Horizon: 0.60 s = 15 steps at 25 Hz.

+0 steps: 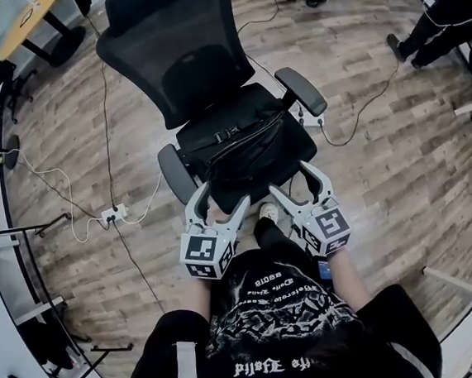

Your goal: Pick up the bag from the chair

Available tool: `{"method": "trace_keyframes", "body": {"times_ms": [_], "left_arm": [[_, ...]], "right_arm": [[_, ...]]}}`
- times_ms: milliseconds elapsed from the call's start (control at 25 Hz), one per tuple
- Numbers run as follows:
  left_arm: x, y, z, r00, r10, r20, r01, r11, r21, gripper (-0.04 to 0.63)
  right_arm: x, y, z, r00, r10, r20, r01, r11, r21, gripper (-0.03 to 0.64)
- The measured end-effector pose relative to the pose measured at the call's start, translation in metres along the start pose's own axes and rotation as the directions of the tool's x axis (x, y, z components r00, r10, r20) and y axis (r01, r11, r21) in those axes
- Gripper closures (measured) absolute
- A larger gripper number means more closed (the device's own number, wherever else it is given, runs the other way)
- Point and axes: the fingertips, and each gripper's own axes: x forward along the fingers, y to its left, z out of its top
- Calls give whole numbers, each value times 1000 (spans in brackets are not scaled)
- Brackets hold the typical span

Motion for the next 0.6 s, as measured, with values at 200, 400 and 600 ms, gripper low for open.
{"method": "trace_keyframes", "body": {"times_ms": [200,400,600], "left_arm": [[32,1,7,998,58,-11,-59,998,-19,212],[43,9,6,995,101,-24,-102,994,-37,212],[44,13,0,993,115,-40,-117,992,-43,212]], "right_arm": [[21,-33,7,997,70,-25,-71,997,-13,267],[35,-39,8,992,118,-46,-120,992,-31,267],[38,-39,4,990,134,-54,-135,991,-25,267]]}}
